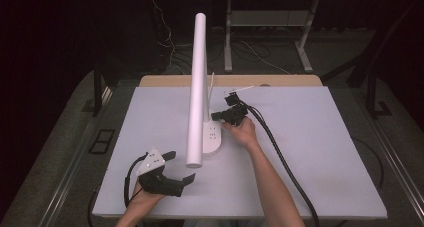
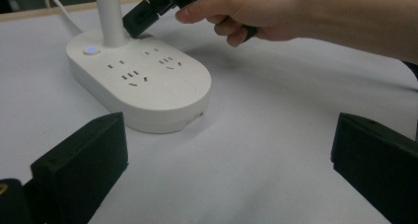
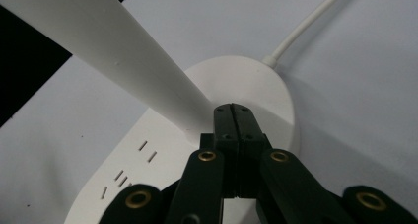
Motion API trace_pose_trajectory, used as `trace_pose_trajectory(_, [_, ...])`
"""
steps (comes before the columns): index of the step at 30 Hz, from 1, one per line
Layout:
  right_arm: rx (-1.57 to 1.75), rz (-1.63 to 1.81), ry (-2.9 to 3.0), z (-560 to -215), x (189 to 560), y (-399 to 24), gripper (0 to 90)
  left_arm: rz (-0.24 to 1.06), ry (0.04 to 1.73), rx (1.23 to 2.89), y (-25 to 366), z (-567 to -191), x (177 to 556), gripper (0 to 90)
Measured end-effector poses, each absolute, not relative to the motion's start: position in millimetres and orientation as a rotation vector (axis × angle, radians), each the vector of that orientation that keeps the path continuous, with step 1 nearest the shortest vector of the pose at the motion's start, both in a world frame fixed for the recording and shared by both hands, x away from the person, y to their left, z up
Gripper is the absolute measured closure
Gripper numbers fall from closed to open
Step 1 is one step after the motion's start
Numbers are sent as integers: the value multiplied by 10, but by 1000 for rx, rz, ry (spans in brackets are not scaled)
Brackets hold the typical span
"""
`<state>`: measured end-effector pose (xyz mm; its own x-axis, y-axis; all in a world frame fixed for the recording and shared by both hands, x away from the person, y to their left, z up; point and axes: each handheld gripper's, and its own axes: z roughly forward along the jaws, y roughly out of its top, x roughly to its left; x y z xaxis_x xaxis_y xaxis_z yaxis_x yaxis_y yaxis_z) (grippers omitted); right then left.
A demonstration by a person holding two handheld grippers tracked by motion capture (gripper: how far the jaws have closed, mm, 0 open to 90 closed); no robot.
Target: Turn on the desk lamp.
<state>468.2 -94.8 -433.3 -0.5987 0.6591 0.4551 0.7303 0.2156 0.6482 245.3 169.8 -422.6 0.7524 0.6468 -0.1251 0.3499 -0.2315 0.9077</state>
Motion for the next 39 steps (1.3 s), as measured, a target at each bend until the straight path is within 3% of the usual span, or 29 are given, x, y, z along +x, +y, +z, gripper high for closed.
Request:
trace_pose_trajectory(17, [-1298,-1388,-2433,-4146,4594,-1029,892,336,773,1842,1702,-4227,2454,0])
trace_pose_trajectory(39, [-1180,-1501,-2484,-3689,4234,-1506,892,326,770,1844,1682,-4233,2455,0])
